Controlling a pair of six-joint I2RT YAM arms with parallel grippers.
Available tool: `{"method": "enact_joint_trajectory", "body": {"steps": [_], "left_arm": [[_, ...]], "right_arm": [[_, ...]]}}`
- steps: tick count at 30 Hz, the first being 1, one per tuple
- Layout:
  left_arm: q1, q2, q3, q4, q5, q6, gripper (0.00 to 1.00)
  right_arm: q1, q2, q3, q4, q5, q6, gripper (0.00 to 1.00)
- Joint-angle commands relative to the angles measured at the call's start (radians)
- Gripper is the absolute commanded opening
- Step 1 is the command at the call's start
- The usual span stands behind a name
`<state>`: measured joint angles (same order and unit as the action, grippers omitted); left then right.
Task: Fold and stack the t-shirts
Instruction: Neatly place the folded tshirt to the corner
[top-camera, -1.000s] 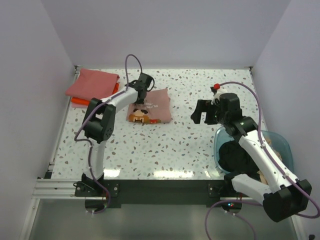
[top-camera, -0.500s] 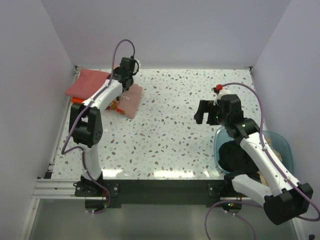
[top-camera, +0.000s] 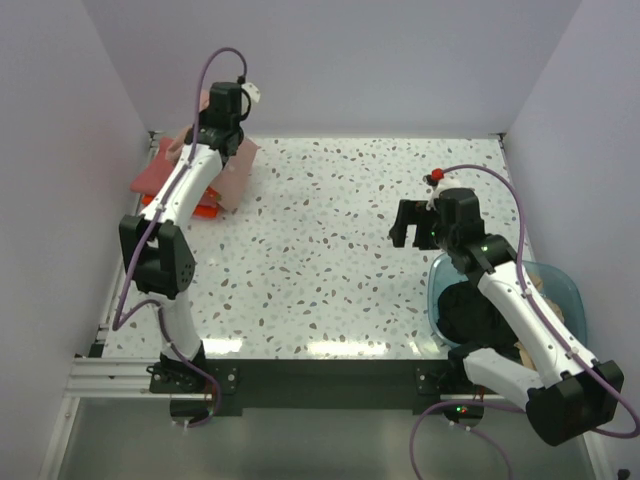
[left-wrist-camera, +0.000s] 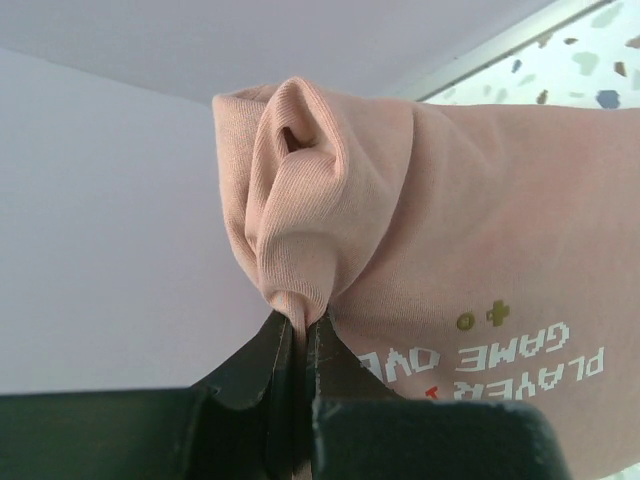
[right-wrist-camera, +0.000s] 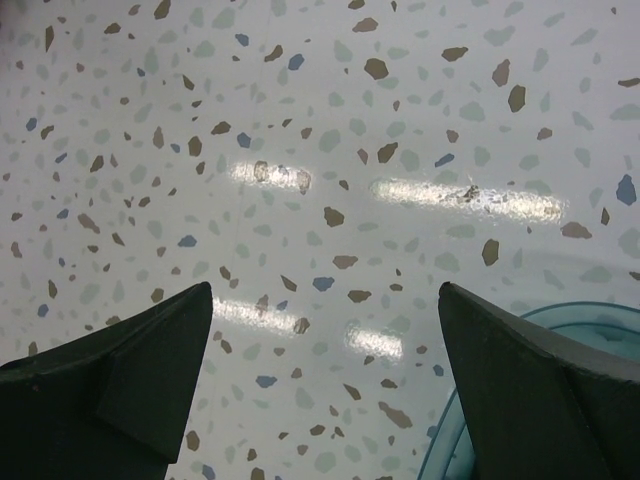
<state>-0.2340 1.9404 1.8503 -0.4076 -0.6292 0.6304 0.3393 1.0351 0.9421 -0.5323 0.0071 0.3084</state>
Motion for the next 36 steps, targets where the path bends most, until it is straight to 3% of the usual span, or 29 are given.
{"method": "enact_joint_trajectory", "body": {"steps": [1, 8, 16, 28, 36], "left_arm": [[0.022, -0.098, 0.076, 0.055, 0.002, 0.061, 0.00], [0.053, -0.116, 0.130, 0.020, 0.060, 0.051, 0.00], [0.116, -0.101, 0.060, 0.007, 0.168, -0.009, 0.00], [0.206, 0.017, -0.036, 0.150, 0.212, 0.015, 0.00], [0.307, 0.175, 0.030, 0.196, 0.195, -0.012, 0.00]], "right_arm": [[-0.003, 0.008, 0.004, 0.000, 0.017, -0.014, 0.99], [-0.003, 0.013, 0.007, -0.001, 0.033, -0.014, 0.99], [-0.003, 0.031, 0.014, -0.017, 0.060, -0.014, 0.99], [-0.003, 0.068, 0.023, -0.020, 0.128, -0.015, 0.99], [-0.003, 0.129, 0.047, -0.044, 0.175, -0.009, 0.99]]}}
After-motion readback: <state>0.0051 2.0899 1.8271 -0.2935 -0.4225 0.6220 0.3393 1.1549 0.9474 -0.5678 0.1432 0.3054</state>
